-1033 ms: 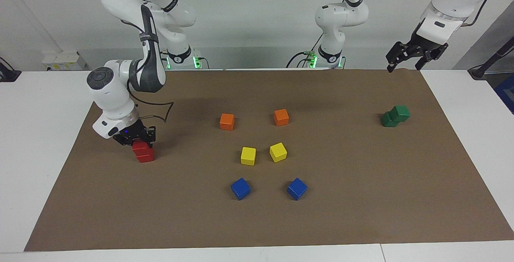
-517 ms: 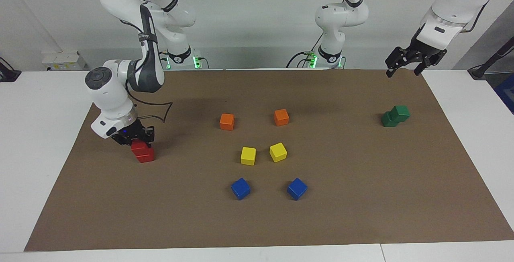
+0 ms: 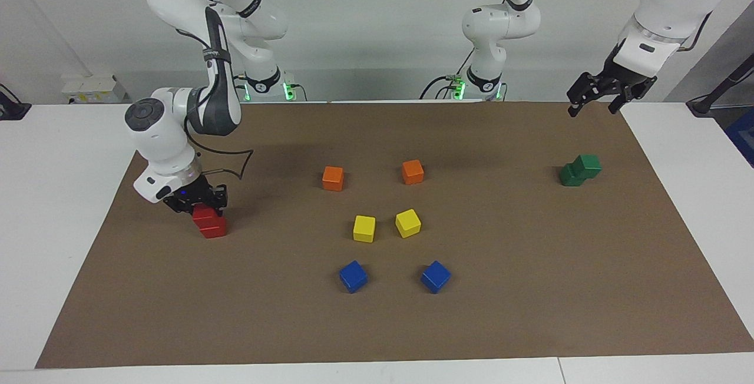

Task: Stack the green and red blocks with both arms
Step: 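Set the red block beside the first red block and withdraw the right gripper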

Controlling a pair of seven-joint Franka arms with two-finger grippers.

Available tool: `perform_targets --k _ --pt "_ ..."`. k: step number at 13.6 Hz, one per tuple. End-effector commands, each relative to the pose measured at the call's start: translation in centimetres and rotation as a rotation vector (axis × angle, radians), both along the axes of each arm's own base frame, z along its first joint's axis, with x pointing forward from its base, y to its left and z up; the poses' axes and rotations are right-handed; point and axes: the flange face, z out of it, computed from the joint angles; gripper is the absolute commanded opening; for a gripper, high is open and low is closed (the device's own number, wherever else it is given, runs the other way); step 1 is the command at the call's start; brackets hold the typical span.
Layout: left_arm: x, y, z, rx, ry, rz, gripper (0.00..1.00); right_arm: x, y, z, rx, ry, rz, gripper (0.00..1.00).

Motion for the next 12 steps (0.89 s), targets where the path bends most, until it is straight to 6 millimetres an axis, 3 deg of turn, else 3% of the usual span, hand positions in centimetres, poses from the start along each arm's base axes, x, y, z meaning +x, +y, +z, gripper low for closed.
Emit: perform_targets --k 1,3,7,12 --pt "-0.2 0.2 0.0 -0.008 -0.012 0.01 1.0 -0.2 -0.4 0.9 -0.002 -0.016 -0.002 1.0" --pt "-0.2 0.4 0.1 -0.008 -0.012 0.013 1.0 0.9 -0.3 2.8 -0.003 -0.013 0.0 1.0" --pt "-0.2 0.2 0.0 -0.008 -0.011 0.01 1.0 2.4 0.4 9.8 -0.002 0.016 0.009 1.0" --pt "-0.2 0.4 0.0 -0.008 -0.012 0.015 1.0 -1.2 1.9 22.1 0.004 0.042 0.0 1.0"
